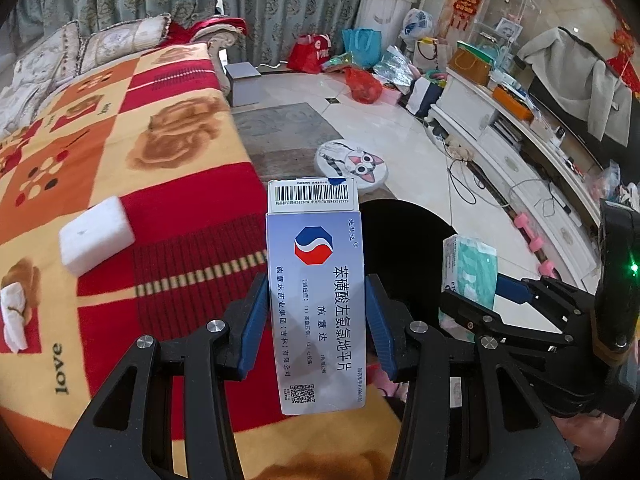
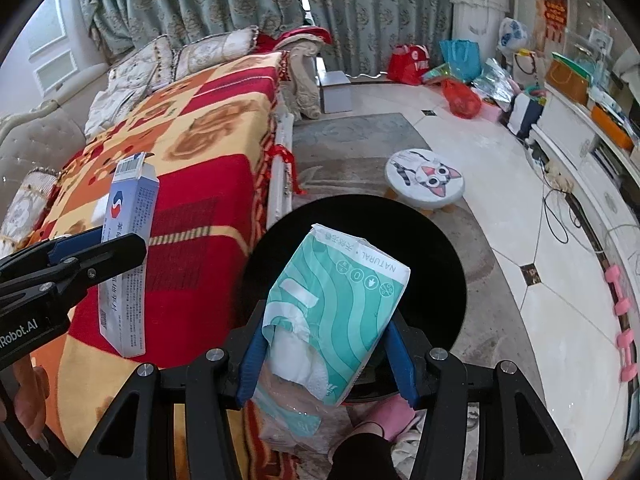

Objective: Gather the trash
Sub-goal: 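Carry the pill box and tissue pack over the black bin with both tools, then open both tools to drop the pill box and tissue pack into the bin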

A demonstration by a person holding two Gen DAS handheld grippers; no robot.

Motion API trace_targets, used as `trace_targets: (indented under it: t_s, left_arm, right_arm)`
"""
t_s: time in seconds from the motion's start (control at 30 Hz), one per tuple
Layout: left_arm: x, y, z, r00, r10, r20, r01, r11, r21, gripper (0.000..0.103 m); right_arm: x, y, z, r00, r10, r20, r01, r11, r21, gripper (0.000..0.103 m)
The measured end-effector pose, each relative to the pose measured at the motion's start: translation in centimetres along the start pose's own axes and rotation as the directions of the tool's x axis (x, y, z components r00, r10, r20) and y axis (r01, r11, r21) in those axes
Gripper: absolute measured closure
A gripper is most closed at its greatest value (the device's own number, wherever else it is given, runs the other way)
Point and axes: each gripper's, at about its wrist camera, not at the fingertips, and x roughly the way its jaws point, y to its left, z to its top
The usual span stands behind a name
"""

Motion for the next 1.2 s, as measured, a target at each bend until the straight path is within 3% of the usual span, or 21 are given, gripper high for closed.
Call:
trace_targets:
  t_s: [0.5, 0.6, 0.63, 0.67, 0.7, 0.83, 1.2]
  left_arm:
    - [4.0, -2.1, 2.8, 0.991, -0.133, -0.010, 0.132, 0.991, -0.036, 0.056]
    - [4.5, -2.0, 3.1, 0.987, -0.162, -0.018, 0.161, 0.985, -0.065, 0.054]
    - [4.5, -1.9, 3.2, 0.985, -0.171, -0.018, 0.169, 0.983, -0.077, 0.052]
    - [4.4, -1.7, 3.2, 0.983, -0.181, -0.013, 0.179, 0.979, -0.094, 0.045]
    - [4.3, -1.5, 3.2, 0.984, -0.179, -0.006, 0.178, 0.979, -0.100, 0.041]
    - [3.8, -0.6, 3.0, 0.987, -0.158, 0.003, 0.157, 0.981, -0.109, 0.041]
    - [0.8, 3.8, 0.8, 1.000, -0.013, 0.028, 0.016, 0.992, -0.127, 0.041]
  right_arm:
    - [2.3, -4.4, 0.1, 1.000, 0.013, -0.025, -0.011, 0.998, 0.067, 0.050]
    - [2.7, -4.7, 0.1, 0.999, 0.026, -0.029, -0.024, 0.997, 0.074, 0.042]
    - [2.7, -4.7, 0.1, 0.999, 0.030, -0.026, -0.028, 0.997, 0.076, 0.034]
    - [2.6, -4.6, 0.0, 0.999, 0.033, -0.020, -0.031, 0.997, 0.076, 0.031]
    - [2.5, -4.6, -0.1, 0.999, 0.034, -0.013, -0.033, 0.997, 0.077, 0.031]
    - [2.4, -4.3, -0.1, 0.999, 0.041, -0.014, -0.039, 0.996, 0.076, 0.030]
    - [2.0, 0.2, 0.2, 0.997, 0.068, -0.021, -0.068, 0.998, 0.006, 0.030]
